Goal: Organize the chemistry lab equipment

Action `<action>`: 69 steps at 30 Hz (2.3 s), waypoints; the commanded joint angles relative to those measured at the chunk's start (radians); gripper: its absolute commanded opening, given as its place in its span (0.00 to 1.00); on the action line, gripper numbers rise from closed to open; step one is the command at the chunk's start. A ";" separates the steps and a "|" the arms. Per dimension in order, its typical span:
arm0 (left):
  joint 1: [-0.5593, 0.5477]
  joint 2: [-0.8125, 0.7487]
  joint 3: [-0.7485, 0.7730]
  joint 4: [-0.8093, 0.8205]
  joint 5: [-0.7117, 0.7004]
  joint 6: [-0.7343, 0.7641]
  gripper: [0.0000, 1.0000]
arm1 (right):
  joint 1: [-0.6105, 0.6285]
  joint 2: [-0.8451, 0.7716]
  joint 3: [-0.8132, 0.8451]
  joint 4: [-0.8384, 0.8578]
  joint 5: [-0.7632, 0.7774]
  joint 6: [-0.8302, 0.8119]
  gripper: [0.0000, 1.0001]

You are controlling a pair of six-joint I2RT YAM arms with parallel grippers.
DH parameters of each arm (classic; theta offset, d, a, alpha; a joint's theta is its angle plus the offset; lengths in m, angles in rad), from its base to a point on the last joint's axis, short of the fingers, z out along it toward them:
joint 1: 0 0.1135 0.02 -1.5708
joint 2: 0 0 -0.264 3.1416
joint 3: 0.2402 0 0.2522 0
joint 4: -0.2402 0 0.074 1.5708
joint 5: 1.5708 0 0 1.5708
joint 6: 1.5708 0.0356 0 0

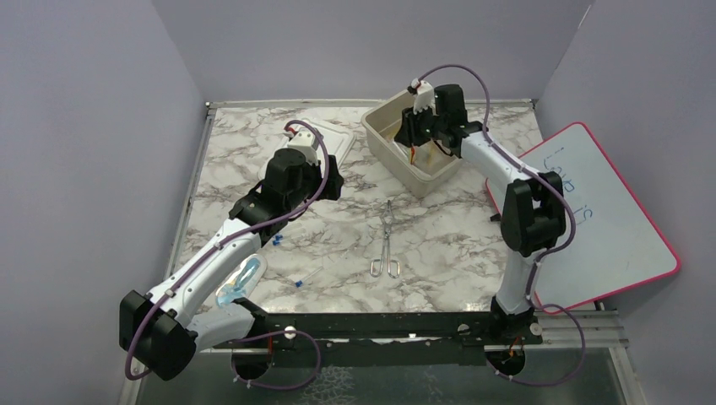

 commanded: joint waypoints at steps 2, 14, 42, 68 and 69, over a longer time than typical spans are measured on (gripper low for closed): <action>0.009 -0.004 -0.004 0.029 0.025 -0.006 0.80 | -0.004 -0.139 0.024 -0.109 0.075 0.105 0.37; 0.015 -0.020 -0.008 0.036 0.023 -0.013 0.80 | 0.180 -0.488 -0.282 -0.150 0.351 0.388 0.50; 0.026 -0.035 -0.015 0.027 -0.028 -0.034 0.81 | 0.526 -0.216 -0.503 -0.261 0.712 0.729 0.62; 0.030 -0.020 -0.009 0.026 0.000 -0.034 0.82 | 0.524 -0.062 -0.398 -0.251 0.733 0.684 0.29; 0.030 -0.022 -0.009 0.027 0.000 -0.034 0.82 | 0.524 -0.060 -0.397 -0.247 0.735 0.678 0.28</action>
